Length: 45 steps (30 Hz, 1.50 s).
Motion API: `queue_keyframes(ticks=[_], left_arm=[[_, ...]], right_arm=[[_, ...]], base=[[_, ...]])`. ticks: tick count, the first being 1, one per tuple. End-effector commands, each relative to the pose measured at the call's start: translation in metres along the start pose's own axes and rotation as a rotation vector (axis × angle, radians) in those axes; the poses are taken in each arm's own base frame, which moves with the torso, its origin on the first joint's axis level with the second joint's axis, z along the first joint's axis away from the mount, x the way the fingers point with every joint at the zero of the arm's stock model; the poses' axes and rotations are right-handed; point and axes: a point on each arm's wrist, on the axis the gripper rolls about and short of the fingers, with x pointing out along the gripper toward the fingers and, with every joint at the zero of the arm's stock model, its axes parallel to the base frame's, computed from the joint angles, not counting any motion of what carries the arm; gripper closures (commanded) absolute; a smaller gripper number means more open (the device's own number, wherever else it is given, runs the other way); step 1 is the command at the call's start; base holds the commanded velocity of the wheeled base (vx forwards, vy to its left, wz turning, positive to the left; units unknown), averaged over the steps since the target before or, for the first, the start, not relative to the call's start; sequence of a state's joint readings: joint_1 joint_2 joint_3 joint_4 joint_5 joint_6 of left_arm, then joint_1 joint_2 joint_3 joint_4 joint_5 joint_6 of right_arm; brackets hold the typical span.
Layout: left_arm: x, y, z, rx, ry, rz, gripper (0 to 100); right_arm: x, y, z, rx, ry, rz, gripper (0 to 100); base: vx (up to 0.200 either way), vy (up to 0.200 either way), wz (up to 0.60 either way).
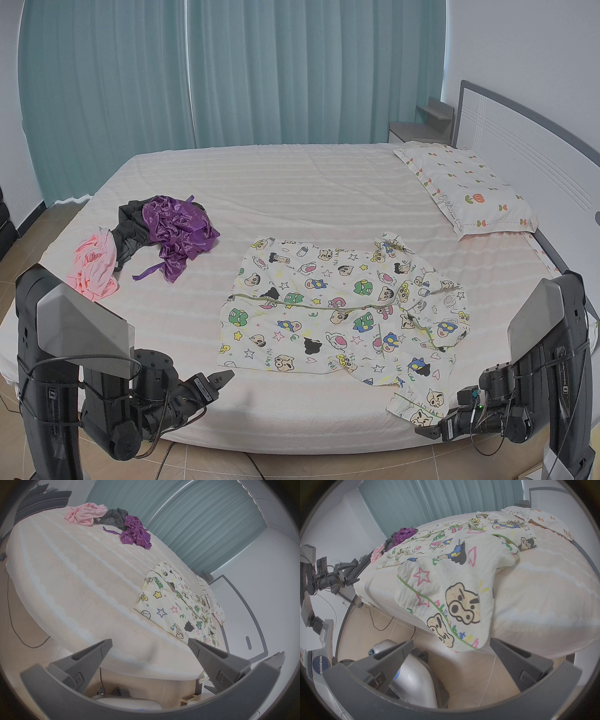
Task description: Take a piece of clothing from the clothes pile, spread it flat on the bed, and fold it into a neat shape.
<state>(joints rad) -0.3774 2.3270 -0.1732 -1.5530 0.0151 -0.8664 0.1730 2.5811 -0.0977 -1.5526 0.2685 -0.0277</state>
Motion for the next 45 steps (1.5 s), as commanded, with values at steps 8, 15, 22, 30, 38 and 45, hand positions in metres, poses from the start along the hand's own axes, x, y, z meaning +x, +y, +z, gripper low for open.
queue_keyframes(ticks=[8,15,22,30,38,45], left_arm=[[0.000,-0.001,0.001,0.001,-0.012,-0.011,0],[0.000,-0.001,0.001,-0.001,-0.013,-0.010,0],[0.000,-0.001,0.001,-0.001,-0.013,-0.010,0],[0.001,-0.002,0.001,0.009,-0.013,-0.015,0],[0.017,-0.010,0.011,0.054,-0.084,-0.048,0],[0.042,0.003,0.031,0.188,-0.127,0.018,0]], right_arm=[[0.006,0.001,0.010,0.008,-0.057,0.005,100],[0.006,0.001,0.010,0.007,-0.056,0.004,100],[0.003,0.001,0.005,0.011,-0.033,-0.008,100],[-0.021,-0.008,0.006,0.057,-0.050,-0.025,100],[-0.032,-0.019,0.004,0.099,-0.062,-0.023,100],[-0.038,-0.022,0.000,0.075,-0.055,0.013,100]], base=[[0.000,0.000,0.00],[0.000,0.000,0.00],[0.000,0.000,0.00],[0.000,0.000,0.00],[0.000,0.000,0.00],[0.000,0.000,0.00]])
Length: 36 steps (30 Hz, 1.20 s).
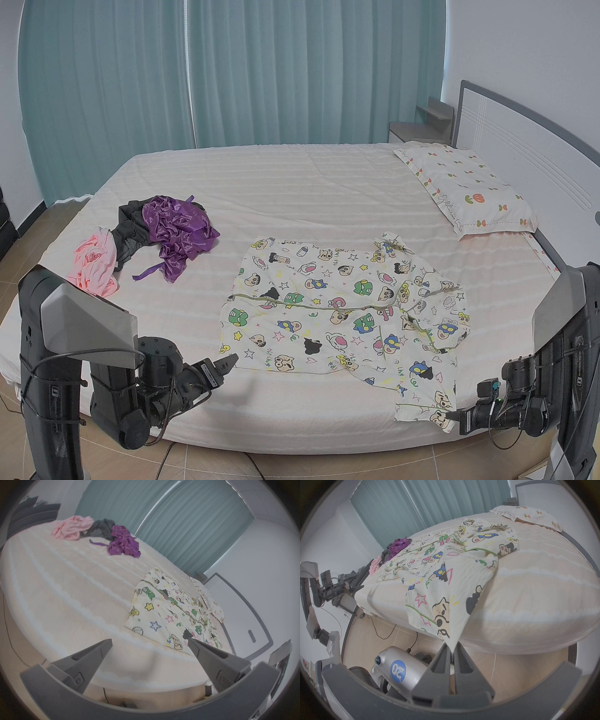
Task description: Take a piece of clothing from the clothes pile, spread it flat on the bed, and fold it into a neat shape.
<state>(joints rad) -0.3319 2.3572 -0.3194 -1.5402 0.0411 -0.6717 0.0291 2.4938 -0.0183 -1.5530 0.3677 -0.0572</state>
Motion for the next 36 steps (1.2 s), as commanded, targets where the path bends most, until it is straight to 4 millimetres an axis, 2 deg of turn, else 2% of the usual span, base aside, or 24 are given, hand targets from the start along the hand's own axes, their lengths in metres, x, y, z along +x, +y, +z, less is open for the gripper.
queue_keyframes(ticks=[1,9,13,15,20,26,27,36], left_arm=[[0.019,0.012,0.005,0.037,0.009,0.055,0],[0.054,0.000,0.009,0.114,0.054,0.057,0],[0.064,-0.006,0.012,0.124,0.077,0.061,0],[0.073,-0.016,0.009,0.142,0.111,0.057,0],[0.082,-0.028,0.008,0.157,0.146,0.057,0],[0.084,-0.026,0.003,0.185,0.189,0.082,0],[0.084,-0.024,0.000,0.200,0.200,0.090,100],[0.086,-0.018,-0.001,0.209,0.195,0.127,100]], right_arm=[[-0.005,-0.002,-0.001,-0.002,-0.010,0.002,100],[-0.005,-0.003,-0.001,-0.001,-0.007,0.002,100],[-0.005,-0.003,-0.001,-0.001,-0.007,0.004,100],[-0.004,-0.002,-0.002,-0.002,-0.005,0.006,100],[-0.004,-0.001,-0.002,-0.006,-0.001,0.009,100],[-0.004,-0.001,-0.002,-0.007,-0.002,0.007,100],[-0.004,-0.001,-0.002,-0.007,-0.002,0.009,100],[-0.004,-0.001,-0.002,-0.007,-0.002,0.009,100]], base=[[0.000,0.000,0.00],[0.000,0.000,0.00],[0.000,0.000,0.00],[0.000,0.000,0.00],[0.000,0.000,0.00],[0.000,0.000,0.00],[0.000,0.000,0.00],[0.000,0.000,0.00]])
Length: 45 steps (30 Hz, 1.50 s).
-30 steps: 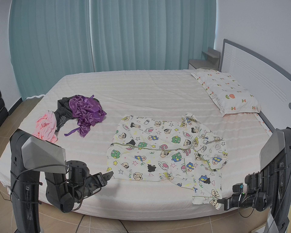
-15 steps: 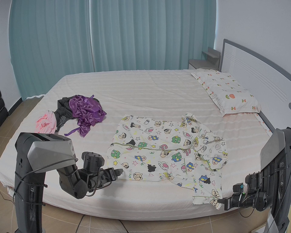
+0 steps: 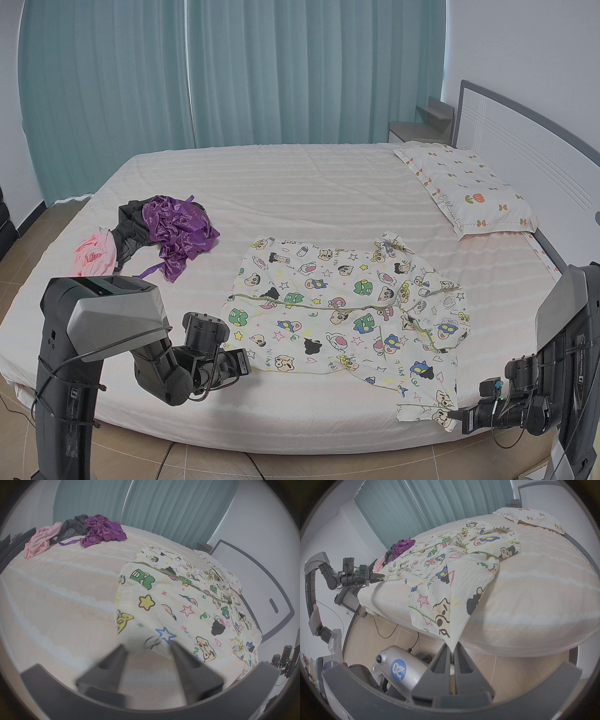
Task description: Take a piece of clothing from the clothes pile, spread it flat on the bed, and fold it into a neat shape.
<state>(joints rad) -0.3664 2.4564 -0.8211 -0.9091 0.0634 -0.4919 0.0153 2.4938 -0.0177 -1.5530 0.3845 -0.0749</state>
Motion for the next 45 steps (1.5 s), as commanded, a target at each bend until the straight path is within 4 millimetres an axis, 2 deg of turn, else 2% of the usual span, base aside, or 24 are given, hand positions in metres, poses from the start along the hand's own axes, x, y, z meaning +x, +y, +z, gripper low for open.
queue_keyframes(ticks=[1,4,13,22,32,45], left_arm=[[-0.001,0.003,-0.003,-0.001,0.004,0.023,100],[-0.003,0.005,-0.006,-0.002,0.011,0.036,100],[-0.031,0.008,-0.015,0.008,0.049,0.059,100],[-0.047,0.011,-0.018,0.015,0.065,0.067,100],[-0.065,0.018,-0.035,0.026,0.129,0.093,100],[-0.087,0.016,-0.048,0.055,0.176,0.088,100]], right_arm=[[-0.003,0.001,-0.001,-0.001,-0.001,-0.001,100],[-0.003,0.002,0.000,-0.007,-0.005,0.001,100],[-0.009,0.002,0.000,-0.052,0.015,-0.003,100],[-0.016,0.004,-0.002,-0.089,0.069,0.003,100],[-0.020,0.004,-0.008,-0.115,0.131,0.010,100],[-0.030,0.007,-0.014,-0.145,0.217,0.028,100]], base=[[0.000,0.000,0.00],[0.000,0.000,0.00],[0.000,0.000,0.00],[0.000,0.000,0.00],[0.000,0.000,0.00],[0.000,0.000,0.00]])
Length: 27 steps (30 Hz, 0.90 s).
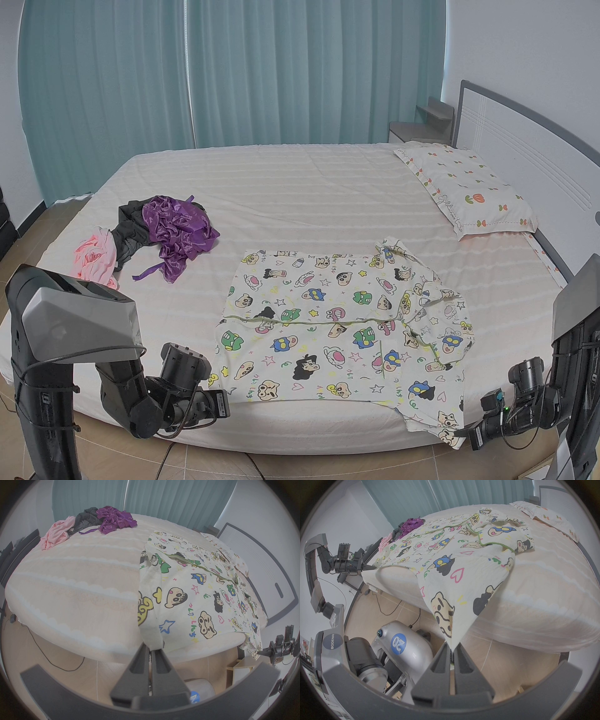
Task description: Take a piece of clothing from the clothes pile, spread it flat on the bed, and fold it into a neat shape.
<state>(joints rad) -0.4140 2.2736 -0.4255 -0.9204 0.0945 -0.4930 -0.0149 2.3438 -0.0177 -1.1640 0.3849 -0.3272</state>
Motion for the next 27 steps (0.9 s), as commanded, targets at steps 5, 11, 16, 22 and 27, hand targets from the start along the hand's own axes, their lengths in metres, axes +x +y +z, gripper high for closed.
queue_keyframes(ticks=[5,11,16,22,27], left_arm=[[-0.011,0.002,-0.009,0.012,0.027,0.007,100],[-0.015,0.005,-0.016,0.021,0.052,0.017,100],[-0.016,0.005,-0.016,0.022,0.050,0.014,100],[-0.024,-0.005,0.002,0.006,-0.033,-0.031,100],[-0.029,-0.016,0.025,-0.016,-0.121,-0.076,100]], right_arm=[[-0.011,0.005,-0.005,-0.023,0.041,0.012,100],[-0.013,0.006,-0.006,-0.036,0.054,0.018,100],[-0.019,0.007,-0.007,-0.061,0.067,0.021,100],[-0.031,0.006,0.003,-0.075,-0.041,0.033,100],[-0.045,0.006,0.014,-0.066,-0.142,0.029,100]], base=[[0.000,0.000,0.00],[0.000,0.000,0.00],[0.000,0.000,0.00],[0.000,0.000,0.00],[0.000,0.000,0.00]])
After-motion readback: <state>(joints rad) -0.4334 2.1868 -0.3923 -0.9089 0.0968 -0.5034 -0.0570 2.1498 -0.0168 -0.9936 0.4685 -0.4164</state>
